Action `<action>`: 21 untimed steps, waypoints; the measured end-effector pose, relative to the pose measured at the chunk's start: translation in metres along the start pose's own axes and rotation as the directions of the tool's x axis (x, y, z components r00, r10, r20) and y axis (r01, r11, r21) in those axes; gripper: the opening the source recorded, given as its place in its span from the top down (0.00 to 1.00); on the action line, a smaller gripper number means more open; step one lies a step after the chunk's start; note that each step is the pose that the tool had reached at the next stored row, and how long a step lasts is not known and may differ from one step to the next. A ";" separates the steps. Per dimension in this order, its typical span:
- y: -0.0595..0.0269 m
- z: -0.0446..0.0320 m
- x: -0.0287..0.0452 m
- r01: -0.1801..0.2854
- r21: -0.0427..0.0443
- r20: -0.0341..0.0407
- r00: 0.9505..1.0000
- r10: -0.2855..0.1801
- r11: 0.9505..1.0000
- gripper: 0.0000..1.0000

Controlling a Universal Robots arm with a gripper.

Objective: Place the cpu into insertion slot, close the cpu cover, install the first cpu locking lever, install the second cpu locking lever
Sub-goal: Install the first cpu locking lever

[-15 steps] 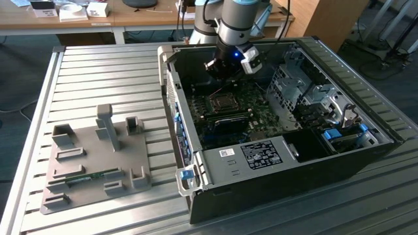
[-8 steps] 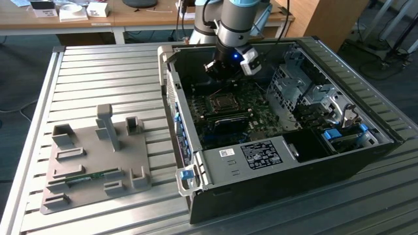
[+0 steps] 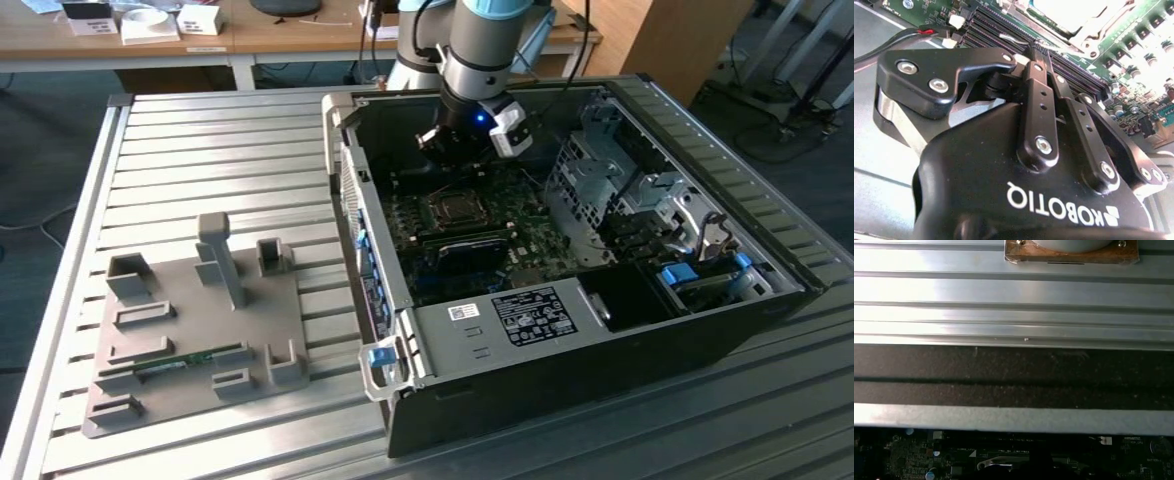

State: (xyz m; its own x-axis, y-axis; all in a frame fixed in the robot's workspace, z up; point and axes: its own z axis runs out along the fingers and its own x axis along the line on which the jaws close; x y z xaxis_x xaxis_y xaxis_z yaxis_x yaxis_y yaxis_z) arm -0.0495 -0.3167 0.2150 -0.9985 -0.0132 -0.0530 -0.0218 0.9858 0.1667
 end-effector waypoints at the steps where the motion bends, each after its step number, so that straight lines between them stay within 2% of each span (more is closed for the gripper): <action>1: 0.0000 0.0000 0.0000 0.000 0.000 0.000 1.000 0.000 1.000 0.89; 21: -0.0002 0.0017 -0.0006 0.000 0.000 0.000 1.000 0.000 1.000 0.89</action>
State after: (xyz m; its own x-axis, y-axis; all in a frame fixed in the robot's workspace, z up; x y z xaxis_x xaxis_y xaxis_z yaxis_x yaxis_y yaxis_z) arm -0.0488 -0.3165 0.2133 -0.9985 -0.0131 -0.0533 -0.0218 0.9857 0.1671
